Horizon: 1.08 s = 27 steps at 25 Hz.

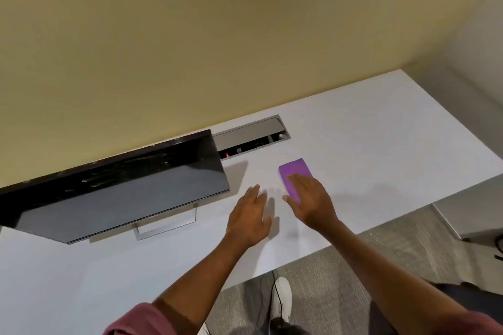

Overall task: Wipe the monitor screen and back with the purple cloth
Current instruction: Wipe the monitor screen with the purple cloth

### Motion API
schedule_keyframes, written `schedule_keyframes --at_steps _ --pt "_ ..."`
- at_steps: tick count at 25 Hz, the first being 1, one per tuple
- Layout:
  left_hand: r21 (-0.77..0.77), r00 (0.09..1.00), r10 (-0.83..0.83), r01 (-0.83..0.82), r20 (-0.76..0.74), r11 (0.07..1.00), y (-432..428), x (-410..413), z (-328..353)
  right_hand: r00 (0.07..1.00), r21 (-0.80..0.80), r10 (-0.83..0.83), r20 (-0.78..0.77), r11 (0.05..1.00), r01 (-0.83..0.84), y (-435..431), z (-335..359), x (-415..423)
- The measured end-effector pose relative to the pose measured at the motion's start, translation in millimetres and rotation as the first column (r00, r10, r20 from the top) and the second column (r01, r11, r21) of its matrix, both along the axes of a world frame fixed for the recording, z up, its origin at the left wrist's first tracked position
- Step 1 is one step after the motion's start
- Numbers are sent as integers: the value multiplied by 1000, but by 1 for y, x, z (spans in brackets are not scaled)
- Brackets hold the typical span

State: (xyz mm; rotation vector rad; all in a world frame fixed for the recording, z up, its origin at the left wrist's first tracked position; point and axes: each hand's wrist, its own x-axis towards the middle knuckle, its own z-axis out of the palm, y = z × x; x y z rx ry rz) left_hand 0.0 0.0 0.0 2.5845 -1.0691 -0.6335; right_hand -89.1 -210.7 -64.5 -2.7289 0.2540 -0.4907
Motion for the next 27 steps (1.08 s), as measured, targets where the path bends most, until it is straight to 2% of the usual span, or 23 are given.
schedule_keyframes --at_steps 6,8,12,15,22,27 --pt "86 998 13 -8 -62 996 -34 3 -30 939 47 -83 -334 993 104 -40 -42 17" --pt "103 996 14 -6 -86 995 -39 7 -40 925 52 -56 -376 995 81 -48 -55 28" --pt "129 990 55 -38 -130 991 -43 15 -57 874 -39 -56 -484 998 42 -54 -85 40" --pt "128 986 87 -68 -143 989 -43 19 -66 867 -73 -94 -489 995 66 -51 -98 38" --pt "132 982 118 -99 -145 986 -34 22 -74 950 -16 -122 -286 992 123 -48 -117 35" --pt "123 986 102 -86 -129 989 -26 24 -72 962 -1 -110 -248 994 114 -51 -110 38"
